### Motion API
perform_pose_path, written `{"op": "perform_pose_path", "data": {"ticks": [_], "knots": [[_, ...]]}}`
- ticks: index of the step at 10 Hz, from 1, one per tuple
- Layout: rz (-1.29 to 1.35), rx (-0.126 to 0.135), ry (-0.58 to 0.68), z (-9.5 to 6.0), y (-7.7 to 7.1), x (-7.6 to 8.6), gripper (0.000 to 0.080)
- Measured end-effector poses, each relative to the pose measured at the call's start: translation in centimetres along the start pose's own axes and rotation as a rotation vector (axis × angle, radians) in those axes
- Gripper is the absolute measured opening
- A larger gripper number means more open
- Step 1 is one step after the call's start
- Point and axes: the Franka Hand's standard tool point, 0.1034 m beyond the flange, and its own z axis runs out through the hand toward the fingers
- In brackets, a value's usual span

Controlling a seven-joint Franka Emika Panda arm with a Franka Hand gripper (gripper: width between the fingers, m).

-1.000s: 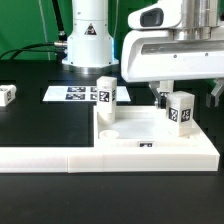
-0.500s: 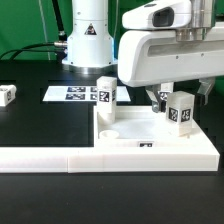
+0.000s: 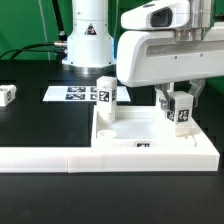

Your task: Assemble square table

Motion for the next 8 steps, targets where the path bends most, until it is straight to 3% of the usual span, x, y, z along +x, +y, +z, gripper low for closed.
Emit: {"op": "perform_pose_path", "data": {"ticks": [8], "knots": [[0.804,0.025,0.007,0.23,0.09,-0.02,0.0291]]}}
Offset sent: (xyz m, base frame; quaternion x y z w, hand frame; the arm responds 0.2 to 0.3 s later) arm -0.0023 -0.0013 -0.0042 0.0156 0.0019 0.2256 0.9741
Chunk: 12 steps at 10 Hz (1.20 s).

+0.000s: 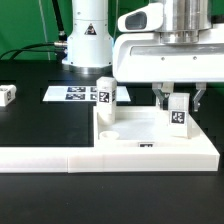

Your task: Assemble square table

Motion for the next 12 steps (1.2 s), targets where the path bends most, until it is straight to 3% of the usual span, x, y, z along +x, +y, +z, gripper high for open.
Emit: {"op": "perform_pose_path", "data": {"ticks": [6,10,11,12], "knots": [[0.661,-0.017,-0.006,0.11,-0.24,-0.49,0.0291],[0.721,-0.009,-0.017,0.11,-0.17,-0.47,0.0299],[0.659,-0.01,-0.017,0.1,-0.27,-0.55,0.0485],[0.649,-0.011,-0.021,0.01,-0.5,-0.64,0.0595]]}}
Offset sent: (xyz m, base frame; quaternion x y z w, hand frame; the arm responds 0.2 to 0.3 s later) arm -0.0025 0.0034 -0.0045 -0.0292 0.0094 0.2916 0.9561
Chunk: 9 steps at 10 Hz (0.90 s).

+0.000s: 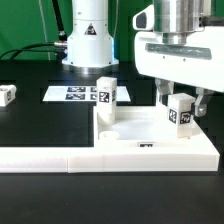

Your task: Assemble square table

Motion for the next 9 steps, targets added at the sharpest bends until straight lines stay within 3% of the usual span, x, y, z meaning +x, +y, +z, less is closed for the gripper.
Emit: {"op": "perform_pose_path", "data": {"ticks": [1,5,9], "knots": [[-0.039,0.002,0.0,-0.1,-0.12,-0.09,0.0637],[-0.56,0.003,0.004,-0.22,-0.04,0.48,0.0649],[-0.892,-0.003,0.006,-0.25,-0.09,0.42,0.0649]]}}
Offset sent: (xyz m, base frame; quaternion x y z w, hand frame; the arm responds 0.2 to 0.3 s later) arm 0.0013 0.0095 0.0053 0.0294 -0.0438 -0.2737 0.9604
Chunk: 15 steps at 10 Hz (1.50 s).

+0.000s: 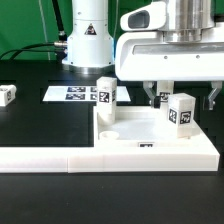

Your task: Assemble square table

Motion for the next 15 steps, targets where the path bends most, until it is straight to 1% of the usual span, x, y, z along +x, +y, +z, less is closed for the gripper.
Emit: {"op": "perform_pose_path", "data": {"ticks": [1,3,4,6,8,9,10,11,12,13,14,15], "knots": [[-0.054,-0.005,0.001,0.01,0.02,0.0,0.0649],[-0.167,-0.024,0.002,0.08,-0.21,-0.15,0.0649],[-0.265,-0.041,0.004,0.14,-0.33,-0.21,0.0649],[-0.36,-0.048,0.003,0.11,0.31,0.07,0.0649],[-0.46,-0.05,0.002,0.04,0.48,0.2,0.0649],[-0.451,-0.051,0.002,0.07,0.49,0.18,0.0536],[-0.45,-0.051,0.002,0.08,0.49,0.18,0.0401],[-0.431,-0.051,0.002,0.08,0.5,0.18,0.0401],[-0.431,-0.051,0.002,0.09,0.53,0.18,0.0288],[-0.427,-0.051,0.002,0.1,0.53,0.18,0.0288],[-0.325,-0.048,0.004,0.11,0.48,0.15,0.0288],[-0.278,-0.047,0.005,0.14,0.56,0.16,0.0288]]}}
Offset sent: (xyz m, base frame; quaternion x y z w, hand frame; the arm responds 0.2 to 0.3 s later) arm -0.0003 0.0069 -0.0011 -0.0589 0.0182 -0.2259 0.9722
